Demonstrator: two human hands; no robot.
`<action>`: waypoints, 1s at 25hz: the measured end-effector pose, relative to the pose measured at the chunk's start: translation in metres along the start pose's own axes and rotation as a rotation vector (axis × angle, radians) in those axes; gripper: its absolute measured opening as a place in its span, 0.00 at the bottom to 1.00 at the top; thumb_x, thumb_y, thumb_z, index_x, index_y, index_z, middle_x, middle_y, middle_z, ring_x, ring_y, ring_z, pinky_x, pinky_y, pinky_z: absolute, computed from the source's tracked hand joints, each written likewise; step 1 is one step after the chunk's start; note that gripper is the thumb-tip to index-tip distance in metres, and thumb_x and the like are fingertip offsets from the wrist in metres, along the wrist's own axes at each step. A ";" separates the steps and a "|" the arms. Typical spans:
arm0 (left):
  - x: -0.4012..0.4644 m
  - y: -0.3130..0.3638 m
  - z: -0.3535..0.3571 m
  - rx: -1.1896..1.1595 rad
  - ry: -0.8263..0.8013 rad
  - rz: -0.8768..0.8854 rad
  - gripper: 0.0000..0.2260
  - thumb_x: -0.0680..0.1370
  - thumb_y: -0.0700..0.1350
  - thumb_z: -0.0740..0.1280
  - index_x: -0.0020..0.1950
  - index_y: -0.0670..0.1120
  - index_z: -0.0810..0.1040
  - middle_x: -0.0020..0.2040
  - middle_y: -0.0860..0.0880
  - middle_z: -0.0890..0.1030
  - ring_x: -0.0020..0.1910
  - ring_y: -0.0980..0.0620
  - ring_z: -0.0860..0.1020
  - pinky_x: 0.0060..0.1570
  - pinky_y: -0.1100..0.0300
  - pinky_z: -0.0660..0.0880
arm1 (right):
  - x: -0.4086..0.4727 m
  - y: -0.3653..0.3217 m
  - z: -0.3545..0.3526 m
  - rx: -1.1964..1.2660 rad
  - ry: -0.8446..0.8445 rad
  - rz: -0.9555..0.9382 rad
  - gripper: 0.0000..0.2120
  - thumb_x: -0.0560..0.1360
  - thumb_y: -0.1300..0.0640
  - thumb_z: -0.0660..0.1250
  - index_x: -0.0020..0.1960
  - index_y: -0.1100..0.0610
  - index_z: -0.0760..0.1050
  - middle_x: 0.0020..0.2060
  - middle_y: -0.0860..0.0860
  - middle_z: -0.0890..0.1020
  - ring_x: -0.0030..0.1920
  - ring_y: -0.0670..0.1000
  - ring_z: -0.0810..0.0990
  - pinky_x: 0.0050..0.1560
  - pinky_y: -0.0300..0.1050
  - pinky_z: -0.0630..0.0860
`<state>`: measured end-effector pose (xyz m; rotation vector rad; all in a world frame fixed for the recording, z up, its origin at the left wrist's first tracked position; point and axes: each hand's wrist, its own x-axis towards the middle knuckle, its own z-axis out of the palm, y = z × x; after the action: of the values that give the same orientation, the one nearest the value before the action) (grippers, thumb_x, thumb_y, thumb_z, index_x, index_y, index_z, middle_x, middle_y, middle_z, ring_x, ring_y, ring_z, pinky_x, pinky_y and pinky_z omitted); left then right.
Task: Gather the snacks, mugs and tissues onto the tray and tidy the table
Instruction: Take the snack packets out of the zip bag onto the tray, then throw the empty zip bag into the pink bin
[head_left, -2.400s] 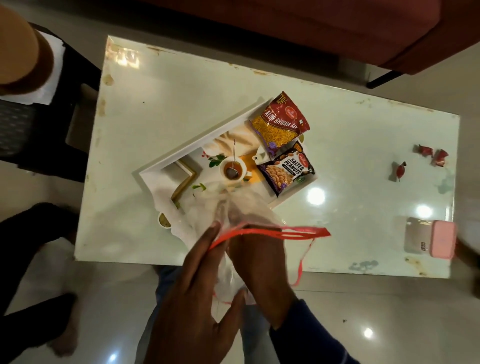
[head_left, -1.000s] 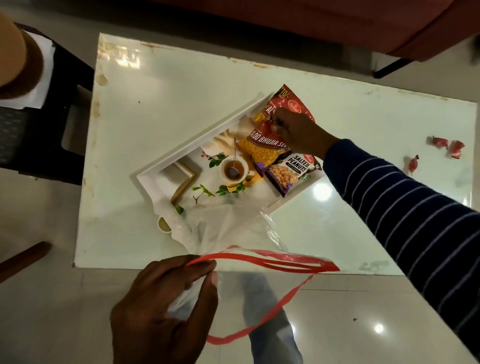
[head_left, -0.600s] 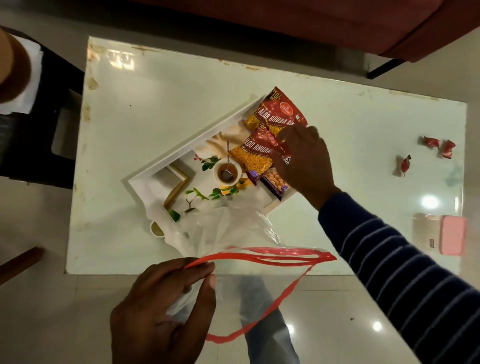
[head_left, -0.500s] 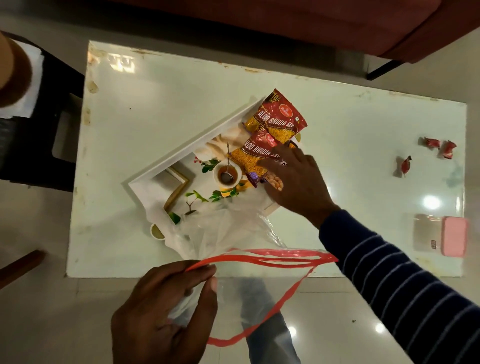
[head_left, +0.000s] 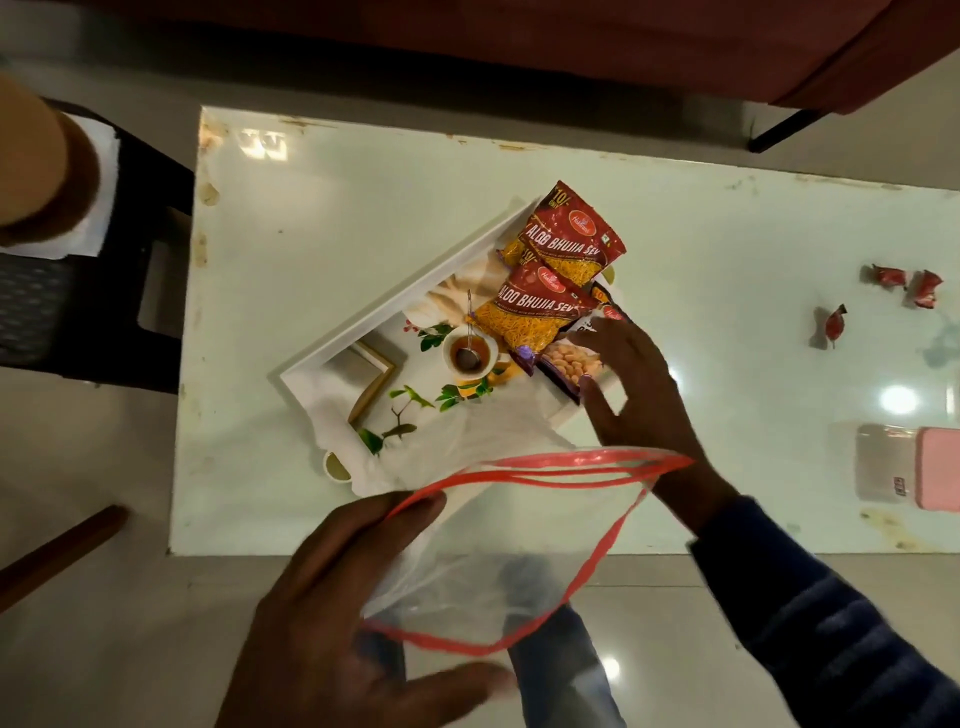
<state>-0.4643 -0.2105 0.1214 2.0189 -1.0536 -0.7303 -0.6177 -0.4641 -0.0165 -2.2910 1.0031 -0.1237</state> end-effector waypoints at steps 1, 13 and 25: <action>-0.001 -0.007 -0.005 0.035 -0.097 -0.002 0.44 0.55 0.67 0.79 0.69 0.56 0.75 0.66 0.63 0.73 0.59 0.60 0.77 0.53 0.68 0.77 | -0.012 0.001 -0.011 0.060 -0.090 0.037 0.25 0.75 0.58 0.69 0.70 0.50 0.70 0.69 0.51 0.73 0.68 0.54 0.72 0.67 0.57 0.72; -0.012 -0.033 -0.027 0.011 0.114 -0.059 0.41 0.70 0.52 0.77 0.77 0.59 0.57 0.58 0.60 0.80 0.54 0.69 0.79 0.49 0.78 0.73 | -0.069 -0.079 -0.022 0.460 -0.557 0.182 0.22 0.70 0.57 0.75 0.61 0.50 0.74 0.53 0.39 0.80 0.54 0.37 0.80 0.56 0.42 0.79; 0.032 0.019 0.036 -0.665 -0.140 -0.330 0.45 0.67 0.46 0.79 0.75 0.66 0.56 0.60 0.51 0.83 0.58 0.50 0.82 0.50 0.63 0.80 | -0.077 -0.060 -0.101 0.983 -0.026 0.266 0.04 0.76 0.54 0.66 0.43 0.53 0.75 0.35 0.57 0.85 0.34 0.55 0.85 0.35 0.44 0.81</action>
<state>-0.4837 -0.2581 0.1116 1.5755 -0.4489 -1.2214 -0.6661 -0.4312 0.1111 -1.2579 0.9302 -0.3779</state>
